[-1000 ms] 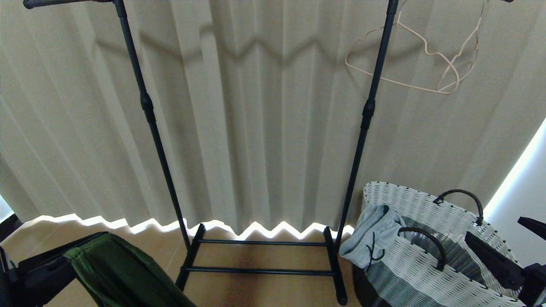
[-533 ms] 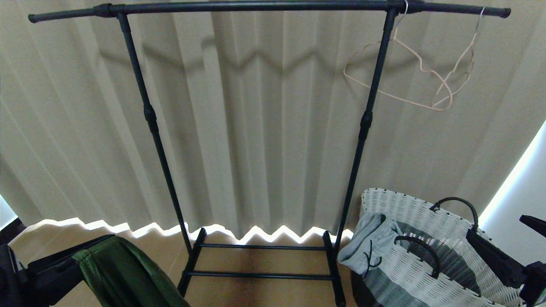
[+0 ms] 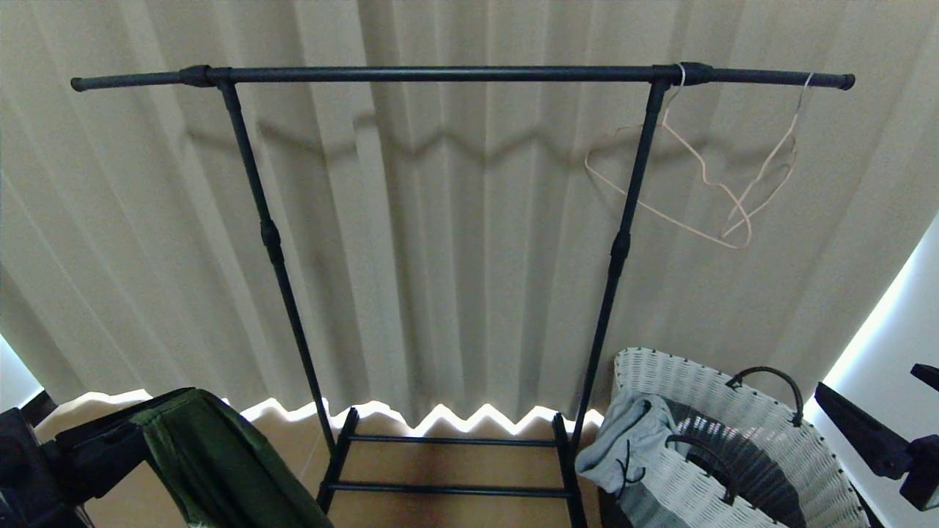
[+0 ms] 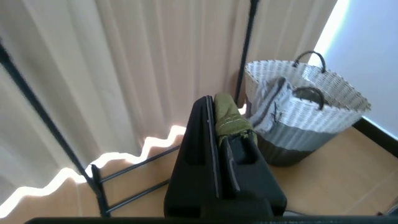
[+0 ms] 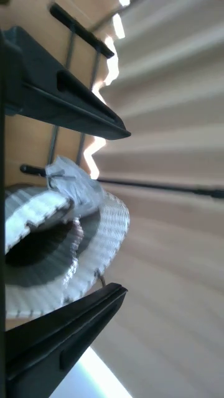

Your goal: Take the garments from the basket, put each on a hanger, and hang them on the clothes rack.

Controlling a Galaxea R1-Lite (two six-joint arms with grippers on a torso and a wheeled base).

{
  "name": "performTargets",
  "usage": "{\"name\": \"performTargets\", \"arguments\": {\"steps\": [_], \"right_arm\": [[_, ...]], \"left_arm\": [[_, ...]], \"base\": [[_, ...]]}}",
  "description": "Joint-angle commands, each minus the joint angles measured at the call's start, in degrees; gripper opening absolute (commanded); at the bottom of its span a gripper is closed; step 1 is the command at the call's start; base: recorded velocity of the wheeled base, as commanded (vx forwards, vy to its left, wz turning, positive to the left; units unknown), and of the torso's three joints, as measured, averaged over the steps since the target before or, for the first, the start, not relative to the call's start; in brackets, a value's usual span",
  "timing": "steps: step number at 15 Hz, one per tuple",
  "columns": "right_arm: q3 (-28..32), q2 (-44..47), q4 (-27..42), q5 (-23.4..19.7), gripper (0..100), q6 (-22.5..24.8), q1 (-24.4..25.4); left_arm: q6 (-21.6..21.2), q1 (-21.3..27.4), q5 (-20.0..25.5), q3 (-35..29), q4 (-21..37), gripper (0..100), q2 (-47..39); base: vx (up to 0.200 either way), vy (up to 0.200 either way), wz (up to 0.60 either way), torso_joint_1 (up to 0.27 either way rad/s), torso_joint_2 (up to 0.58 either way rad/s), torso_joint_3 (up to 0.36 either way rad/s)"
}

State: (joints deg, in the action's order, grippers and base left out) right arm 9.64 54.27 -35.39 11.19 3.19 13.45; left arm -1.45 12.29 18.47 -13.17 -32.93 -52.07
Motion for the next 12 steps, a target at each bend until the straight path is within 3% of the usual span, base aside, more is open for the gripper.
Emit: {"name": "performTargets", "arguments": {"steps": [1, 6, 12], "right_arm": [[0.46, 1.10, 0.06, -0.12, 100, 0.06, -1.49], [0.20, 0.92, -0.21, -0.12, 100, -0.03, -1.49], [0.20, 1.19, 0.41, -0.03, 100, 0.32, -1.49]], "left_arm": [[-0.40, -1.48, -0.10, -0.11, -0.03, 0, -1.46], [-0.66, -2.71, -0.01, 0.16, -0.03, 0, -1.81], [-0.57, -2.44, 0.08, 0.42, 0.06, 0, -1.20]], "base": [[0.000, 0.000, 0.00, 0.154, -0.47, -0.325], [0.000, 0.000, 0.00, 0.161, -0.44, -0.289], [0.000, 0.000, 0.00, 0.021, -0.05, -0.034]]}}
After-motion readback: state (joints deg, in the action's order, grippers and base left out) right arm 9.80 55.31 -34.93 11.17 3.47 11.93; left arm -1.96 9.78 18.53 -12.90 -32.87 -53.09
